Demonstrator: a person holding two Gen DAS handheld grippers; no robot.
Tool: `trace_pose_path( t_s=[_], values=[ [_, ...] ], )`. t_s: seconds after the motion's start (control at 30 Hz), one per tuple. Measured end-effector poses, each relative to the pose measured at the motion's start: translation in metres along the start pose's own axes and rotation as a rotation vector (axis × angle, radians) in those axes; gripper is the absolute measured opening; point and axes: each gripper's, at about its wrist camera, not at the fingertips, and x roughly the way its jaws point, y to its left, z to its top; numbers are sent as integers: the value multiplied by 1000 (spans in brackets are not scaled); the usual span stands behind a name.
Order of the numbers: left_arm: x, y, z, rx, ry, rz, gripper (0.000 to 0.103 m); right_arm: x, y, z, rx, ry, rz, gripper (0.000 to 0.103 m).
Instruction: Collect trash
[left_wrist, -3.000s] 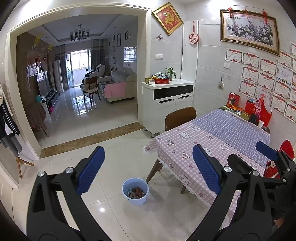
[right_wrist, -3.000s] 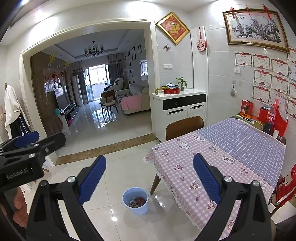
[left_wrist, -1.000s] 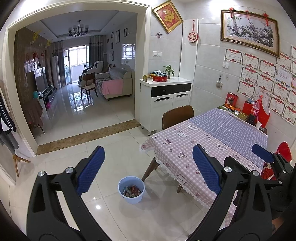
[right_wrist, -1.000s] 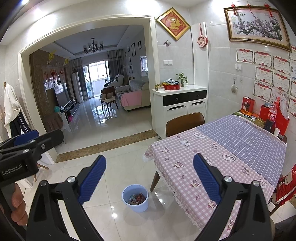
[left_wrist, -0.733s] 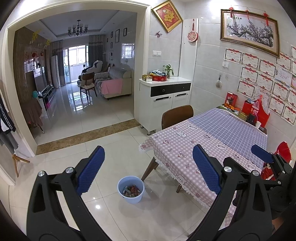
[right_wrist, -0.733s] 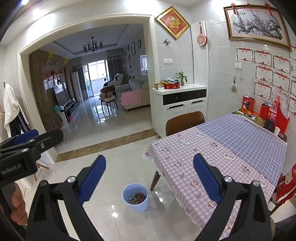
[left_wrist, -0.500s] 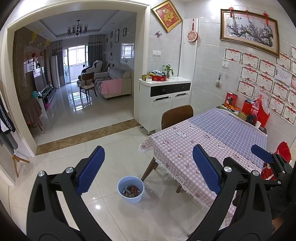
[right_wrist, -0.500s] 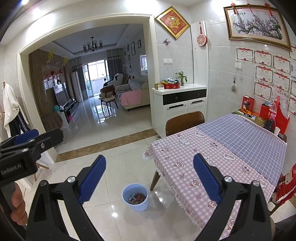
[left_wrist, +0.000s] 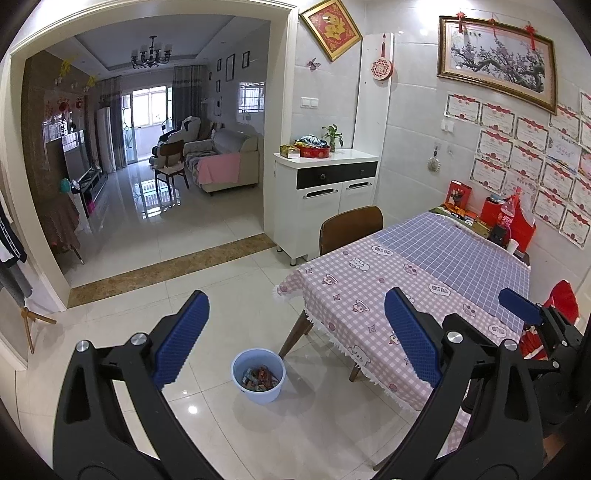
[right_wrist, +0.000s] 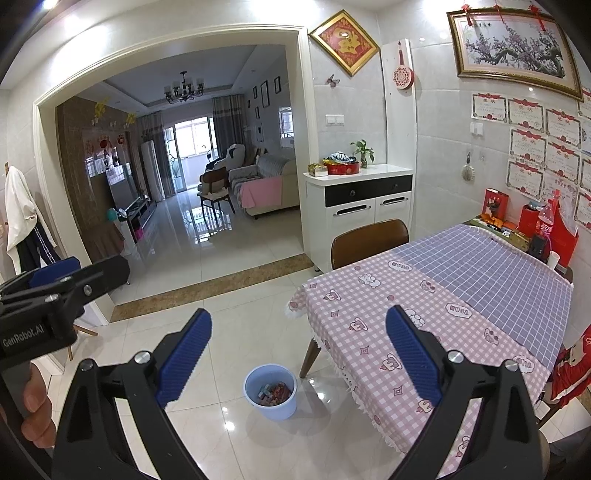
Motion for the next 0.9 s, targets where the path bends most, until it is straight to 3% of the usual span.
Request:
trace_pose_path(
  t_s=[0.9],
  values=[
    [11,7,4,14,15,-26,94,9,12,0,9,14,-22,94]
  ],
)
